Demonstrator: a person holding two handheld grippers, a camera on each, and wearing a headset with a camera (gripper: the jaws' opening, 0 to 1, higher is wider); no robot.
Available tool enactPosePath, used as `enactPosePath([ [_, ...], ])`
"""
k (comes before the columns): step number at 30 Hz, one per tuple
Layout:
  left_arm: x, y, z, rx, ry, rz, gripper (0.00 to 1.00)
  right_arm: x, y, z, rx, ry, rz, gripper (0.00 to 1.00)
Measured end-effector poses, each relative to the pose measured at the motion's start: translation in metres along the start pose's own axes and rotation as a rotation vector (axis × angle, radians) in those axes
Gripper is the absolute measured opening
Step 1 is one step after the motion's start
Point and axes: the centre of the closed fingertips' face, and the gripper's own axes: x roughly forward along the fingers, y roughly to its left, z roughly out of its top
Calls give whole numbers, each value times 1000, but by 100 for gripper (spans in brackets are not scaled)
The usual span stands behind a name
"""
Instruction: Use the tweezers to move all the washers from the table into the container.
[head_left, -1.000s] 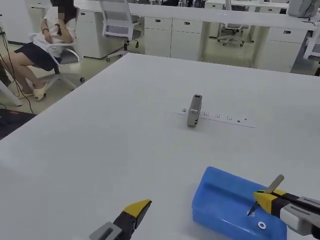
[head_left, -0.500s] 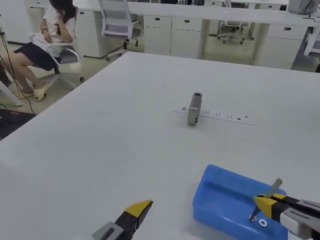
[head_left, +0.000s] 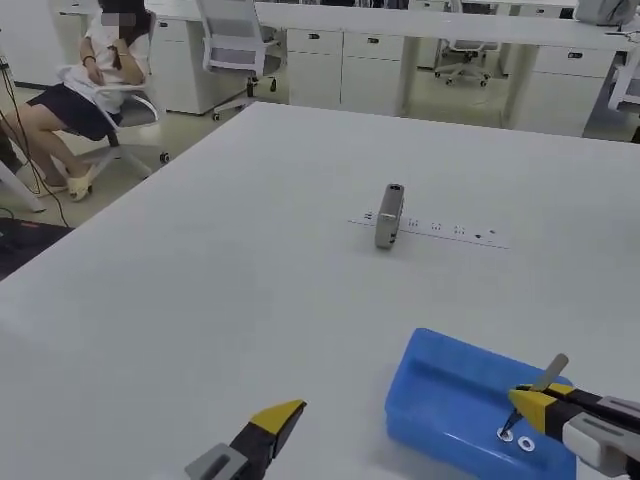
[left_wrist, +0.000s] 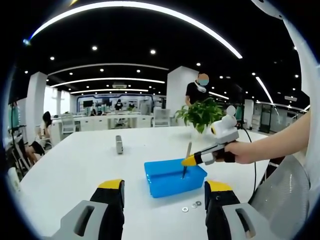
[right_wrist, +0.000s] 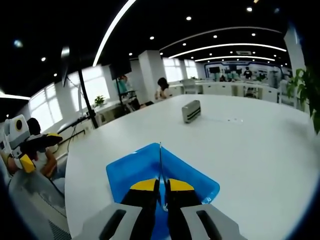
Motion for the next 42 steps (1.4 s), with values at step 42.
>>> enactPosePath([
  [42, 0, -2, 2, -7, -11, -12, 67, -27, 69, 30, 35, -127, 120, 3],
])
